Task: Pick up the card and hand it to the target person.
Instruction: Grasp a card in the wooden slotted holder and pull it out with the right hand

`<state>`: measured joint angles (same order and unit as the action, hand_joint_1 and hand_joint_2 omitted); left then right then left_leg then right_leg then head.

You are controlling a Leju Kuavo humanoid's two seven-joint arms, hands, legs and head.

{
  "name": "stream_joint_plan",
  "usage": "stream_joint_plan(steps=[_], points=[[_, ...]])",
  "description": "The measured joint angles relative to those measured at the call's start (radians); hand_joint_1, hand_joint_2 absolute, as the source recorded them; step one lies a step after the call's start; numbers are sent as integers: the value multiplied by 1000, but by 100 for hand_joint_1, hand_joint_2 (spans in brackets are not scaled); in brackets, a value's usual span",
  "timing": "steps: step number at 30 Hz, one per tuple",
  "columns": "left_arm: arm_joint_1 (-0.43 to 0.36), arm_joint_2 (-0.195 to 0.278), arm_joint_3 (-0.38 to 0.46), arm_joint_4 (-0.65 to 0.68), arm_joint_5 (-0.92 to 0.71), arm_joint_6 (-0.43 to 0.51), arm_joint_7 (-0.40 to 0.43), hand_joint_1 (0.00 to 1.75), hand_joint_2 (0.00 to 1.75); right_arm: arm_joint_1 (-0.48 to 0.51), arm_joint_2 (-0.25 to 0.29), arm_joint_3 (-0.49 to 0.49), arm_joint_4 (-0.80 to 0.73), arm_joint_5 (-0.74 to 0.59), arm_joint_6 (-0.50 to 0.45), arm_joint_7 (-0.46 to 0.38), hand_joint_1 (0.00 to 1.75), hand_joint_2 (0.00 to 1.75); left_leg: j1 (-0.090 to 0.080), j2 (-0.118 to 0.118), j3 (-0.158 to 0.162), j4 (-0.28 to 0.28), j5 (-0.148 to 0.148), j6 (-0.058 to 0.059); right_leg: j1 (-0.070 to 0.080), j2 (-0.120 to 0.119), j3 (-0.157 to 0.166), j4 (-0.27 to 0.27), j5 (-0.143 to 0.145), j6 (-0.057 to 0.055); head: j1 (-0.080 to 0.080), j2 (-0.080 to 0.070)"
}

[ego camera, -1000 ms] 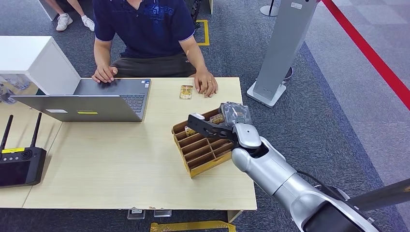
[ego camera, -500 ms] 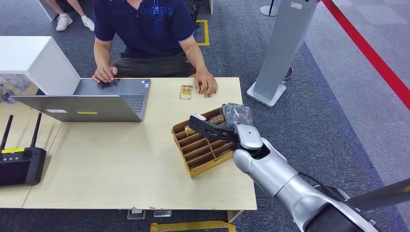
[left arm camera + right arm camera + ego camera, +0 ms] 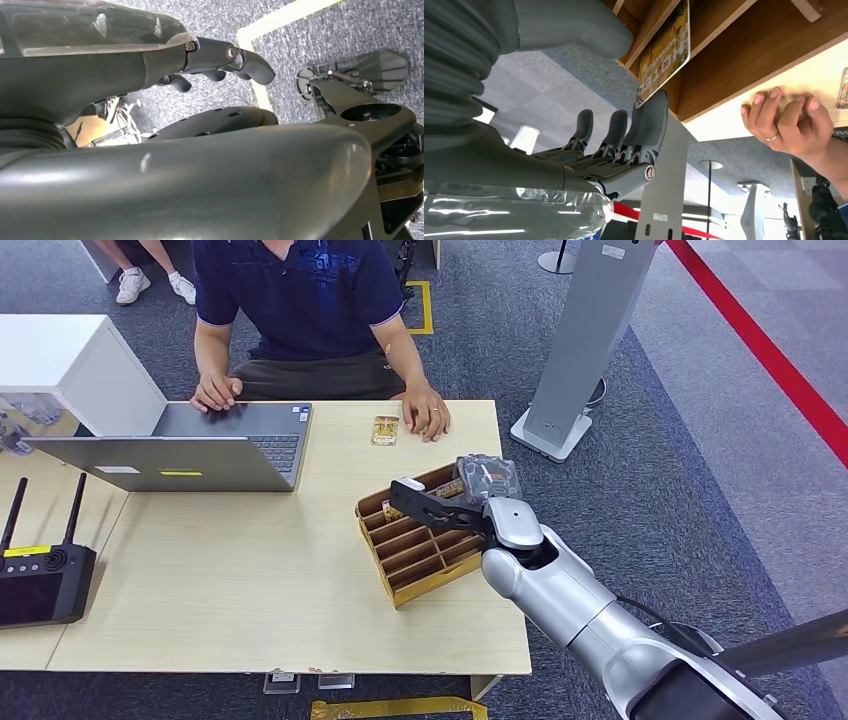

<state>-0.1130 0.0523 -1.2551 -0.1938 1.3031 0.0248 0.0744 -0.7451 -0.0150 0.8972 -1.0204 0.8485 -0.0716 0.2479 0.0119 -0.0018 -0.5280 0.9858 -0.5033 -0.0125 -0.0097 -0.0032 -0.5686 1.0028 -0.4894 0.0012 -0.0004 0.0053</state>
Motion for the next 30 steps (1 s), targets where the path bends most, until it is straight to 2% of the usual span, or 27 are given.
stream_joint_plan(steps=[2, 5, 13, 18, 25, 30], points=[[0, 0, 0, 0, 1, 0, 0, 0, 0, 0, 0, 0, 0, 0, 0, 0, 100, 175, 0, 0, 0, 0, 0, 0, 0, 0, 0, 0, 0, 0, 0, 0], [0, 0, 0, 0, 2, 0, 0, 0, 0, 0, 0, 0, 0, -1, 0, 0, 126, 175, 0, 0, 0, 0, 0, 0, 0, 0, 0, 0, 0, 0, 0, 0], [0, 0, 0, 0, 2, 0, 1, 0, 0, 0, 0, 0, 0, -3, 0, 7, 157, 175, 0, 0, 0, 0, 0, 0, 0, 0, 0, 0, 0, 0, 0, 0], [0, 0, 0, 0, 3, -2, 2, 0, 0, -1, 0, -1, 0, -3, 1, 9, 141, 175, 0, 0, 0, 0, 0, 0, 0, 0, 0, 0, 0, 0, 0, 0], [2, 0, 16, 0, 119, 20, -31, 0, 0, 0, -1, -7, -4, 1, 2, 24, 141, 175, 0, 0, 0, 0, 0, 0, 0, 0, 0, 0, 0, 0, 0, 0], [2, -2, 20, 0, 93, -7, -42, 0, 0, 4, -8, -13, -12, 8, -10, 34, 141, 175, 0, 0, 0, 0, 0, 0, 0, 0, 0, 0, 0, 0, 0, 0]])
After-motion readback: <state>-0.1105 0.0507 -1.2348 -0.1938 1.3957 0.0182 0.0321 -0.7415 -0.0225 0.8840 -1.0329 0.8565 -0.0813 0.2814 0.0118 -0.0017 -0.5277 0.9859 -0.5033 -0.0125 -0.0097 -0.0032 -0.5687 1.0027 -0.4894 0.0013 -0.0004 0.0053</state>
